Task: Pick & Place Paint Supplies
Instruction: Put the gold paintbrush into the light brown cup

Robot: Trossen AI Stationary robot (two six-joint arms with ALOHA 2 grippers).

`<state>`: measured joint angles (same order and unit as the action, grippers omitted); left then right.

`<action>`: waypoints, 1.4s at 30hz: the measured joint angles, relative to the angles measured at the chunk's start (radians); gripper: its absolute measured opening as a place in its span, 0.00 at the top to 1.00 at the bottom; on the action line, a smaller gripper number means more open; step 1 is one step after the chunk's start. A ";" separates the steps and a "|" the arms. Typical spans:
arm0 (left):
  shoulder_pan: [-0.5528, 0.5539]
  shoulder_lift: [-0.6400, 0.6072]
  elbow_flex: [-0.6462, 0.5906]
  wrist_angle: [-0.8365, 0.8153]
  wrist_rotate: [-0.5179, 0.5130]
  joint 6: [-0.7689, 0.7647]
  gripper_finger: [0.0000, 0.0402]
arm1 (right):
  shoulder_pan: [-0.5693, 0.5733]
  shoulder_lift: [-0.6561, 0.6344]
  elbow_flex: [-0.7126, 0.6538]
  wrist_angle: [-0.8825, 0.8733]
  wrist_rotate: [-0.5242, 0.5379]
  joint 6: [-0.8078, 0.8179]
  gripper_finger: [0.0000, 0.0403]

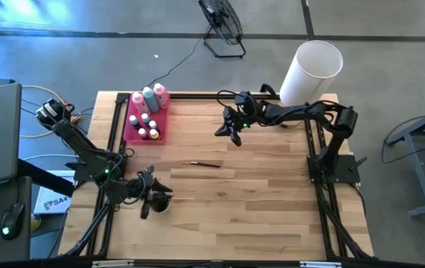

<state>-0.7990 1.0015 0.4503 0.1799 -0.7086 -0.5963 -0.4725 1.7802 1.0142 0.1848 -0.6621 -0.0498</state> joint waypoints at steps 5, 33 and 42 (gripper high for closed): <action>0.000 -0.026 0.000 0.005 0.000 0.075 0.73 | 0.000 0.000 0.000 0.004 0.000 0.000 1.00; 0.224 -0.293 0.002 -0.020 0.107 0.496 0.88 | 0.058 0.000 0.000 -0.069 -0.045 -0.136 1.00; 0.454 -0.351 0.002 -0.088 0.323 0.548 1.00 | 0.115 0.000 0.000 -0.077 0.132 -0.161 1.00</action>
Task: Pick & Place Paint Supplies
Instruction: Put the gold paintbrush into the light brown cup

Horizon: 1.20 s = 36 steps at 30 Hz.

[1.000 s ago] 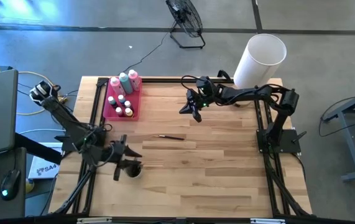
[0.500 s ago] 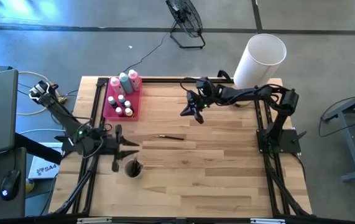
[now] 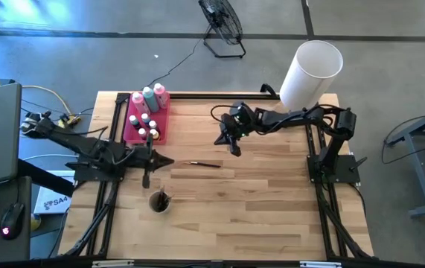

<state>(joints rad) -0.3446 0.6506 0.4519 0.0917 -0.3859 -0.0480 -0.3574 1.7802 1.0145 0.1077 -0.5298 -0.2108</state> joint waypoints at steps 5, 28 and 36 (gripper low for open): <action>0.088 -0.025 0.000 -0.032 0.015 0.008 0.99 | 0.038 0.000 0.000 -0.003 -0.018 -0.004 1.00; 0.504 -0.028 0.000 -0.030 0.318 0.146 0.99 | 0.121 0.042 0.002 0.133 0.047 0.027 1.00; 0.626 -0.044 0.000 -0.020 0.371 0.125 0.99 | 0.158 0.082 0.005 0.242 0.031 0.079 1.00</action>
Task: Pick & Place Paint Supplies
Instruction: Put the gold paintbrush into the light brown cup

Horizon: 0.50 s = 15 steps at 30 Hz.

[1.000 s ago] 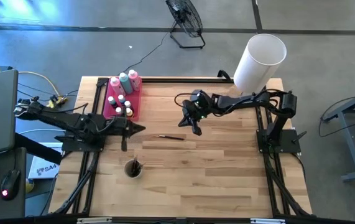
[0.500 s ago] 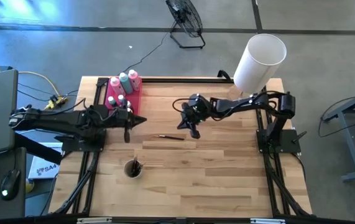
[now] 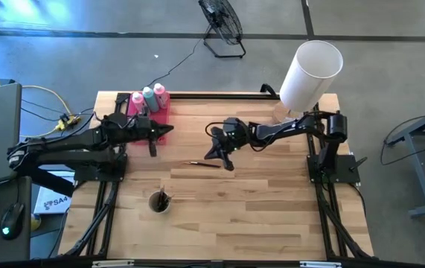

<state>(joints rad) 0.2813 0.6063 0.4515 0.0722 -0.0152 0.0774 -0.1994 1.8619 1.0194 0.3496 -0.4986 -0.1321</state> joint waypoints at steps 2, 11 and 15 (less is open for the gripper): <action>0.015 -0.007 0.000 -0.010 0.000 -0.003 0.99 | 0.008 0.027 0.017 0.012 -0.001 0.039 1.00; 0.027 -0.015 0.000 -0.007 -0.002 -0.006 0.99 | 0.063 0.108 0.050 0.000 0.000 0.105 1.00; 0.026 -0.015 0.000 -0.007 -0.044 -0.007 0.99 | 0.090 0.129 0.050 -0.009 0.031 0.106 1.00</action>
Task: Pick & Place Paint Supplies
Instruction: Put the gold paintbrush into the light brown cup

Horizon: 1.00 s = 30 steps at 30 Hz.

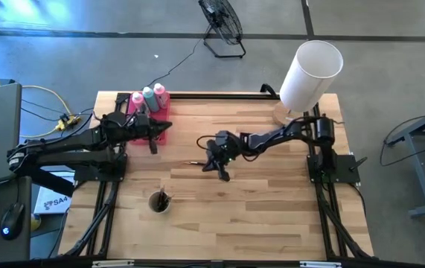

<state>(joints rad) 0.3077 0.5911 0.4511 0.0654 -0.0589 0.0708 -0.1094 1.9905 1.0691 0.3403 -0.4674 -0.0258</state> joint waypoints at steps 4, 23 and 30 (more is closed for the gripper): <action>0.000 0.000 0.000 0.000 -0.026 0.000 0.99 | 0.021 0.030 0.000 -0.003 0.099 0.008 1.00; 0.000 0.000 0.000 0.001 -0.025 -0.053 0.99 | -0.010 0.099 0.006 -0.004 0.177 0.116 1.00; 0.000 0.000 0.000 0.000 -0.025 -0.053 0.99 | -0.011 0.122 0.008 0.009 0.236 0.133 1.00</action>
<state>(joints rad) 0.3077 0.5915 0.4511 0.0652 -0.0837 0.0176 -0.1206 2.1124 1.0775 0.3492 -0.2317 0.1074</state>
